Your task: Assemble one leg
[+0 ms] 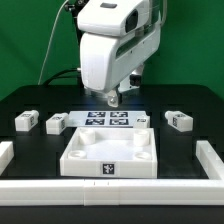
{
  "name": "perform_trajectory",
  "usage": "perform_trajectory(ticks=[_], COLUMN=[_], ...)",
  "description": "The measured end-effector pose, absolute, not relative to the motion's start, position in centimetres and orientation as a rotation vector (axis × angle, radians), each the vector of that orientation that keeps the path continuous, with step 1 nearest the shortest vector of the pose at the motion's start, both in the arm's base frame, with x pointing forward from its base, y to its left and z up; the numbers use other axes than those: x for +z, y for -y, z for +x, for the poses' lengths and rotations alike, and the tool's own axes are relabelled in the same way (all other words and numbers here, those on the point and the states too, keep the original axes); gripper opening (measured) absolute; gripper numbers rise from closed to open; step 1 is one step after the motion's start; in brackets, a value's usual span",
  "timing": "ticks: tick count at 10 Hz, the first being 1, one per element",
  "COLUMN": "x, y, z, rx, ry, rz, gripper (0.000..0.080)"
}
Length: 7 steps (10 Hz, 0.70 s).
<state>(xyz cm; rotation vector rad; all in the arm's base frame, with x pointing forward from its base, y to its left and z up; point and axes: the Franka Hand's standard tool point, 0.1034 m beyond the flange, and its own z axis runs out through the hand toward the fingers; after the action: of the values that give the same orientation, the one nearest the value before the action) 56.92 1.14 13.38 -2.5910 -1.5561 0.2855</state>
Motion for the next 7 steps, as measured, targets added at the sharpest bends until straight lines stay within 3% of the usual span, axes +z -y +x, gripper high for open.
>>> perform_trajectory(ticks=[7], x=[13.27], y=[-1.13], z=[56.85], rx=[0.286], ry=[1.557], rz=[-2.591], gripper=[0.0650])
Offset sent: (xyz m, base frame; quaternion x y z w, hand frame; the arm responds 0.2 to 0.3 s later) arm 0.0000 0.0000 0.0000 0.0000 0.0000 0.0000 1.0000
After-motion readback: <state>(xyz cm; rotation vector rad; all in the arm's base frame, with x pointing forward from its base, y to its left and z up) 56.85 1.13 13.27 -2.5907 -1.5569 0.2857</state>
